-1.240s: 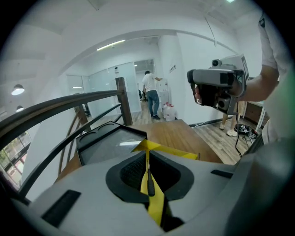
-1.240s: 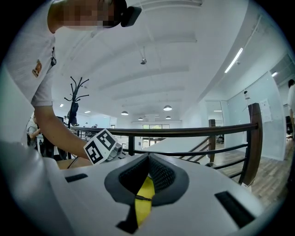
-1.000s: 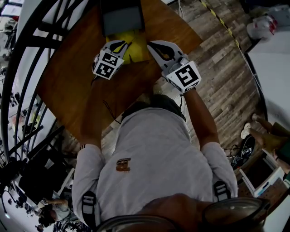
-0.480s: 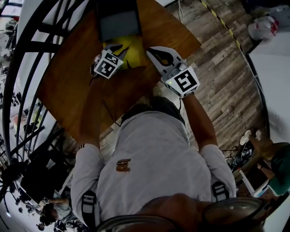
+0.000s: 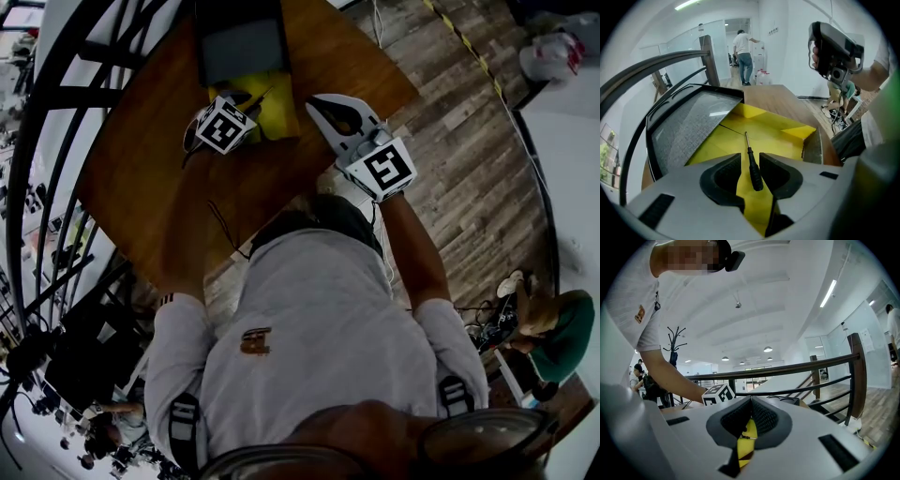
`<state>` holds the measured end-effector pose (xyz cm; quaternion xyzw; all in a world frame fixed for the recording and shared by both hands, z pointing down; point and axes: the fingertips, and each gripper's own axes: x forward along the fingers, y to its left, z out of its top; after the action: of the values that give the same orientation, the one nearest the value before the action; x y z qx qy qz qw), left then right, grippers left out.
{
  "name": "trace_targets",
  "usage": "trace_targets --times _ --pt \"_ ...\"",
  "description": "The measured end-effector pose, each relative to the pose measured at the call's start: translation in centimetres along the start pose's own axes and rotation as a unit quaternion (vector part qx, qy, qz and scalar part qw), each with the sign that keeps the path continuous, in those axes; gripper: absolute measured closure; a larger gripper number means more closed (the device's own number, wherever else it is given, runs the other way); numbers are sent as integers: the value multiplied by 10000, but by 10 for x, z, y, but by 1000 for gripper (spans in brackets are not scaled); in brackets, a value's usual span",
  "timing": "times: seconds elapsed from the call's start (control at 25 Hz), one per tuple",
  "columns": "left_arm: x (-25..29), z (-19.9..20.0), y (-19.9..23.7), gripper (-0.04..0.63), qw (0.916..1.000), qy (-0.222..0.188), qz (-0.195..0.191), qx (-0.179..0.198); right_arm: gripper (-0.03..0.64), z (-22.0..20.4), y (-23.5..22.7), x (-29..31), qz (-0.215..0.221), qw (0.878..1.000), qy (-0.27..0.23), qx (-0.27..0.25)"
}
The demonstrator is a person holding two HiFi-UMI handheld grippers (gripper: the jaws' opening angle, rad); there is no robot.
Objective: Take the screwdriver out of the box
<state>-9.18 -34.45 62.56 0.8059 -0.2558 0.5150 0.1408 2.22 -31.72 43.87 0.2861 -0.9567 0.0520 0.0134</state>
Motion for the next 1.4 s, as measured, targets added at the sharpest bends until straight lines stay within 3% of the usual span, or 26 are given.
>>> trace_targets --times 0.68,1.12,1.4 --pt "17 -6 -3 471 9974 697 -173 104 584 -9 -21 -17 -117 9998 14 184" --pt "19 -7 -9 474 9931 1031 -516 -199 584 -7 -33 -32 -216 9994 -219 174" --pt "19 -7 -10 484 9926 1052 -508 -332 584 -17 -31 -44 -272 9992 64 286"
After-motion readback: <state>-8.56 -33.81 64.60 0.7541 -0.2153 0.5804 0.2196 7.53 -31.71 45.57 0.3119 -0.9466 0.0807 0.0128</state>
